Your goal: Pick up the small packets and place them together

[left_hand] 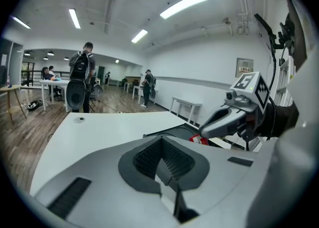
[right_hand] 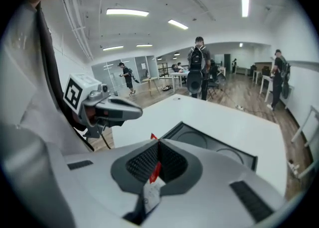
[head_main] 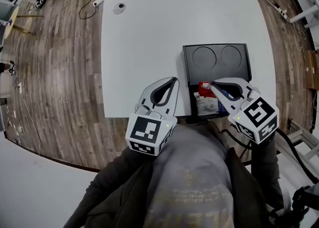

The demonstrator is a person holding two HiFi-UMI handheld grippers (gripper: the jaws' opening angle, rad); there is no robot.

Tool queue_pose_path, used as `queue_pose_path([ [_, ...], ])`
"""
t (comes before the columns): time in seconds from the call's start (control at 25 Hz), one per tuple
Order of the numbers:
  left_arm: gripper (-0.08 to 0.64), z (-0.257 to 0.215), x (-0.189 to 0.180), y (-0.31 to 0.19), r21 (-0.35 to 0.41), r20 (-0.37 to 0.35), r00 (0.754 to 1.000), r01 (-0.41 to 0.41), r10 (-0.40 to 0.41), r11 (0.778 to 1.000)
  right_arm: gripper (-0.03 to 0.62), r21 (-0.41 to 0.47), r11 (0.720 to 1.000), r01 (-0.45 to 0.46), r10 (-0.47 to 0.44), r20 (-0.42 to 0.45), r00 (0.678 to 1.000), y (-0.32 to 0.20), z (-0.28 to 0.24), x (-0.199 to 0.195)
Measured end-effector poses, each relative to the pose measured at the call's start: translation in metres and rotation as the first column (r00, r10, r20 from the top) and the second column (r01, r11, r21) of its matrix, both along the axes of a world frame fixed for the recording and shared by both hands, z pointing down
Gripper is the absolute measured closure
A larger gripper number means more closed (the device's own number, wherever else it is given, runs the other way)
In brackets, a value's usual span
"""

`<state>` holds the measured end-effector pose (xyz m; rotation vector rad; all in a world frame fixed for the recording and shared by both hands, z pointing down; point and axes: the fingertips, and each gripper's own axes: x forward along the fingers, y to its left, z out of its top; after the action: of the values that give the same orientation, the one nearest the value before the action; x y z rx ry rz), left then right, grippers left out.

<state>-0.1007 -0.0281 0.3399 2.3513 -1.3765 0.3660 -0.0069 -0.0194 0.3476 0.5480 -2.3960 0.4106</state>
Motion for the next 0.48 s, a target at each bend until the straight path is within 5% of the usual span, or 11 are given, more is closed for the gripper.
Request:
queue_pose_path([
  [0.28, 0.558, -0.008, -0.026, -0.013, 0.024, 0.017, 0.997, 0.071, -0.071, 0.997, 0.584, -0.010, 1.000, -0.026, 0.027, 0.071, 0.997, -0.051, -0.009, -0.014],
  [0.48, 0.558, -0.002, -0.043, -0.016, 0.006, 0.021, 0.991, 0.135, -0.135, 0.991, 0.584, -0.024, 1.000, -0.014, 0.015, 0.003, 1.000, -0.070, 0.019, -0.021],
])
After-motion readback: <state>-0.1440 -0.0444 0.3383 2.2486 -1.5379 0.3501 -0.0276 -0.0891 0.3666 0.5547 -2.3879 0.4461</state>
